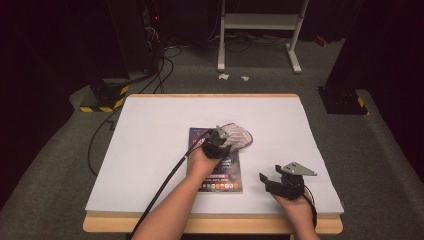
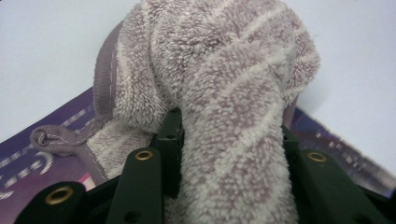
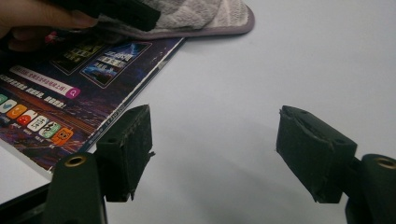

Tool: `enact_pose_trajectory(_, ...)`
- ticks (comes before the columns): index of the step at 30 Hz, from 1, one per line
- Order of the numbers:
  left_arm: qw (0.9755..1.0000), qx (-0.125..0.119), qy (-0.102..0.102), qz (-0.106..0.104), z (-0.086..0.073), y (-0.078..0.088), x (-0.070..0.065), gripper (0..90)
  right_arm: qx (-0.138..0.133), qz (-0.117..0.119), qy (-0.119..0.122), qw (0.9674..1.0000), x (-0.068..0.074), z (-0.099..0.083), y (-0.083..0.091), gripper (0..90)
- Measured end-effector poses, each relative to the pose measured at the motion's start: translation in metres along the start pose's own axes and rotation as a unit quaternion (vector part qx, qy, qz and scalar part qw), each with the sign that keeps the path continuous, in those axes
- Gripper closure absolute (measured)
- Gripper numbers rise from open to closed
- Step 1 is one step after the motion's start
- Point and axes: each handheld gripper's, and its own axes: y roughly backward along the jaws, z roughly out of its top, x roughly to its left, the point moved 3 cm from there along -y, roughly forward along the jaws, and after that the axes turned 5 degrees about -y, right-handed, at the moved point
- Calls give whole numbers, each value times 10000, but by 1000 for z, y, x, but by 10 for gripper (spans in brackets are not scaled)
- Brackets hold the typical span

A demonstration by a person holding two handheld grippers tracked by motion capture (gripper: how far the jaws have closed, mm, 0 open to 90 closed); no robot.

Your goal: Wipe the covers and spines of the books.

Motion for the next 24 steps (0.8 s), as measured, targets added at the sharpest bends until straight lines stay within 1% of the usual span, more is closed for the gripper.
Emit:
enact_pose_trajectory(6,9998,14,94,169,-16,12,18,596,9,-12,10,10000,0,0,0,270)
enact_pose_trajectory(9,9995,2,189,244,-27,20,29,600,14,-19,6,10000,0,0,0,270)
enact_pose_trajectory(12,9992,2,208,333,-36,26,38,601,22,-26,15,10000,0,0,0,272)
enact_pose_trajectory(15,9986,-35,350,403,-45,33,48,605,20,-28,13,10000,0,0,0,272)
enact_pose_trajectory(18,9983,-46,407,426,-50,37,54,605,26,-25,-3,10000,1,0,-1,272)
enact_pose_trajectory(21,9979,-91,514,371,-52,39,56,605,34,-38,14,10000,1,0,-1,272)
enact_pose_trajectory(24,9981,-129,476,380,-53,39,55,605,15,-40,9,10000,1,0,-1,272)
